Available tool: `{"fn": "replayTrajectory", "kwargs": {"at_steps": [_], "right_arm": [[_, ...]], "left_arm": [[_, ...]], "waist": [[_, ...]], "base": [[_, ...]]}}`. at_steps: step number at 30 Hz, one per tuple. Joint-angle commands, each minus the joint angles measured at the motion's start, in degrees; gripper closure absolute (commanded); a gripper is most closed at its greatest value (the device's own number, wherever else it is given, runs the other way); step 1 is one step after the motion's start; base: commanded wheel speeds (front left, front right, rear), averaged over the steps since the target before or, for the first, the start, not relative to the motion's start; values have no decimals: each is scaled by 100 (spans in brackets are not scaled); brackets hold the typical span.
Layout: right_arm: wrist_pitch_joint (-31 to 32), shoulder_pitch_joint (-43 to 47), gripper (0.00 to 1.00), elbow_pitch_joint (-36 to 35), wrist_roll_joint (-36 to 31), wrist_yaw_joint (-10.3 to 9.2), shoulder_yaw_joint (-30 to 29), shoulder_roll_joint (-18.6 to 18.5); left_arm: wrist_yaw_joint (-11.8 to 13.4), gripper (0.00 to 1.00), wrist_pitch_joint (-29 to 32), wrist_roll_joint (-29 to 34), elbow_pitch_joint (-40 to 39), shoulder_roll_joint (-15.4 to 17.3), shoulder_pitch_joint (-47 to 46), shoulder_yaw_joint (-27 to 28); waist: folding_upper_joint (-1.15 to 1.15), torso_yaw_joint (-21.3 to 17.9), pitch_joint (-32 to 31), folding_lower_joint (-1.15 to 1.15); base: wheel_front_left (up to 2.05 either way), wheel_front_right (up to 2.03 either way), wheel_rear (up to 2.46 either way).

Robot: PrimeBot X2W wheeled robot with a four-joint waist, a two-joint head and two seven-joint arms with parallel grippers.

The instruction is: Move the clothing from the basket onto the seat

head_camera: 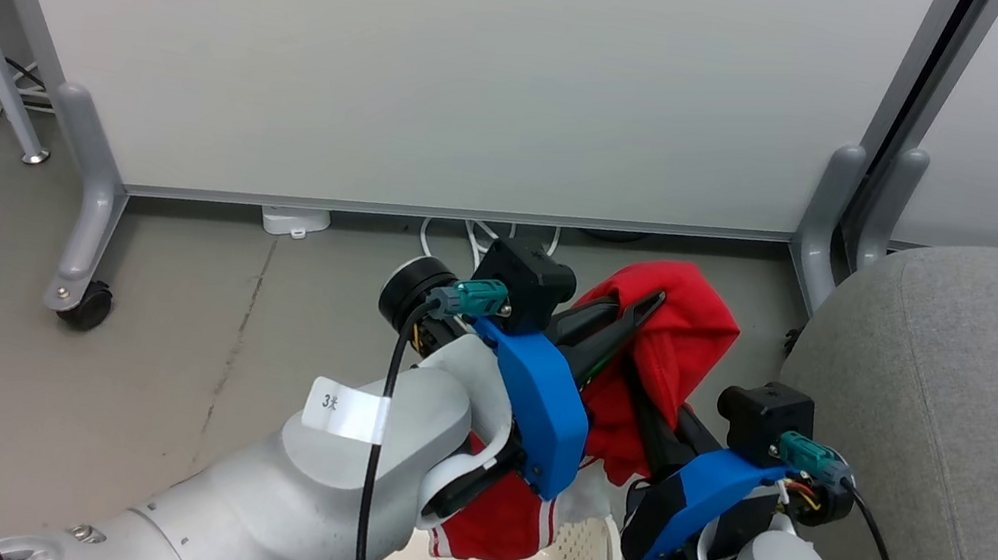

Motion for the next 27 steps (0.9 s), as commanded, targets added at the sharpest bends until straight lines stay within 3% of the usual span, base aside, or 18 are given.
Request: {"fn": "replayTrajectory", "kwargs": {"at_steps": [1,14,15,16,17,27], "right_arm": [[-35,-107,100,43,34,1,19,-3],[-154,-83,100,207,171,1,111,-3],[-163,-77,100,215,182,1,114,-3],[-166,-71,100,222,188,1,114,-3],[-173,-69,100,229,193,1,110,-3],[-221,-133,100,276,226,1,73,-3]], "left_arm": [[13,100,-35,-36,14,-2,16,4],[-3,100,-39,-98,58,-2,136,-25],[-4,71,-32,-107,55,-2,151,-27],[-4,25,-31,-116,49,-2,159,-29],[-3,0,-34,-122,46,-2,163,-31],[51,0,-95,-73,55,-2,222,5]], "waist": [[0,-11,-4,0],[0,-78,-99,0],[0,-81,-106,0],[0,-82,-112,0],[0,-83,-116,0],[0,-87,-101,0]], "base": [[0,0,0],[0,0,0],[0,0,0],[0,0,0],[0,0,0],[0,0,0]]}}
